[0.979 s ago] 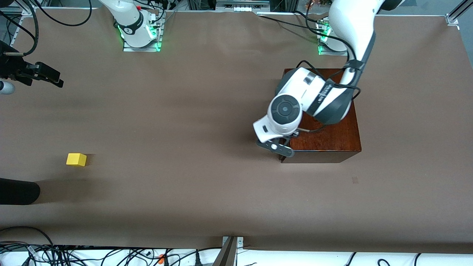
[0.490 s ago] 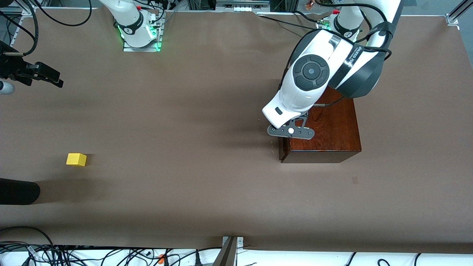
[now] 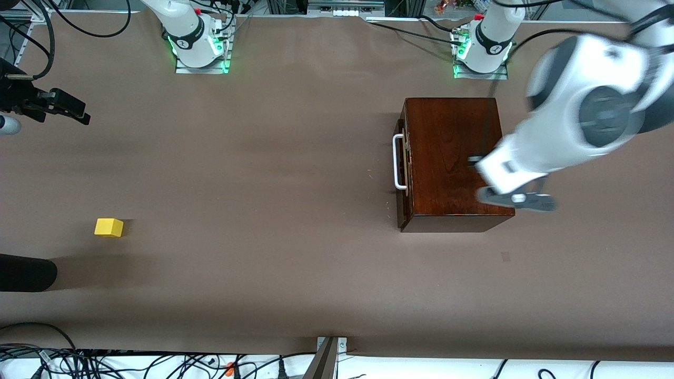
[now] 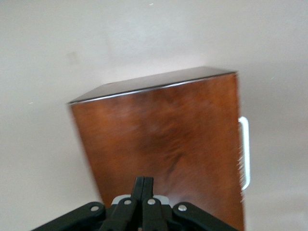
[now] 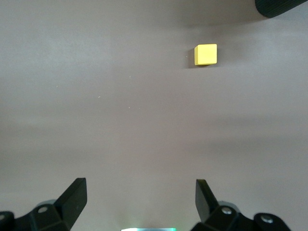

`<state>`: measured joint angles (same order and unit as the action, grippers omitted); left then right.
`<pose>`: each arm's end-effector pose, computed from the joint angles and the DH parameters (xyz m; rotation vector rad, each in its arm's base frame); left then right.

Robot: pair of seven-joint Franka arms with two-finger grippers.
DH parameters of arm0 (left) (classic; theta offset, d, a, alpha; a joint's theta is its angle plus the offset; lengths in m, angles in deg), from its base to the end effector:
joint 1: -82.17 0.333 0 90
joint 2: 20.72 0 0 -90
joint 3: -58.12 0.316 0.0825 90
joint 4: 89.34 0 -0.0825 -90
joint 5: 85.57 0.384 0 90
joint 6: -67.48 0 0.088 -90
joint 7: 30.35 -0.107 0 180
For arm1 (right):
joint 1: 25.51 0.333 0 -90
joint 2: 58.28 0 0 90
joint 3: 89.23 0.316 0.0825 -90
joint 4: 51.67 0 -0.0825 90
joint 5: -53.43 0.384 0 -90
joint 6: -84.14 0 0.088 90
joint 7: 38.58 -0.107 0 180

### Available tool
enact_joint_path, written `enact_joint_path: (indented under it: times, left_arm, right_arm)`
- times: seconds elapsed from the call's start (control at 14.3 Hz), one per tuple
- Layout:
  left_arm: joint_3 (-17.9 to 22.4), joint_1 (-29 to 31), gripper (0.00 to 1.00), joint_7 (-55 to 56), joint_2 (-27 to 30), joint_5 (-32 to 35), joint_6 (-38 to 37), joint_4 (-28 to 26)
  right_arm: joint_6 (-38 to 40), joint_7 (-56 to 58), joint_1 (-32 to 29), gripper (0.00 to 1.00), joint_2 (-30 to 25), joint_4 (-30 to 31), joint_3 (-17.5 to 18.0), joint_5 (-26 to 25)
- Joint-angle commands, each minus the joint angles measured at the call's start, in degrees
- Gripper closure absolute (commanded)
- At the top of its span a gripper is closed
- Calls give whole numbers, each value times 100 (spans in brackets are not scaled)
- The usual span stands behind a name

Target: Open drawer, take yellow block, close drawer

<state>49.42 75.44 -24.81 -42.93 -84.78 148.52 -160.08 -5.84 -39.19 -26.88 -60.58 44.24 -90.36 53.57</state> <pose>0.6287 -0.1523 0.5363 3.1072 -0.2594 -0.3258 0.5387 -0.0235 0.5979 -3.1346 0.0851 0.0993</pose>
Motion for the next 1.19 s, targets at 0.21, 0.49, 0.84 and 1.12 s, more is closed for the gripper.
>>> enact_joint_path:
  times: [0.21,0.49,0.84,1.12]
  left_arm:
    - [-53,909,100,-940,989,-44,-273,-834]
    - [-35,1033,100,-941,1587,-18,-2,-1563]
    - [113,1024,0,-941,2035,-26,456,-2153]
    - [491,945,0,-906,2334,-35,850,-2452]
  right_arm:
    - [60,-71,-57,0,37,-116,43,4]
    - [60,-71,-57,0,37,-125,43,4]
    - [69,-71,-57,0,28,-125,34,4]
    - [69,-71,-57,0,28,-134,34,4]
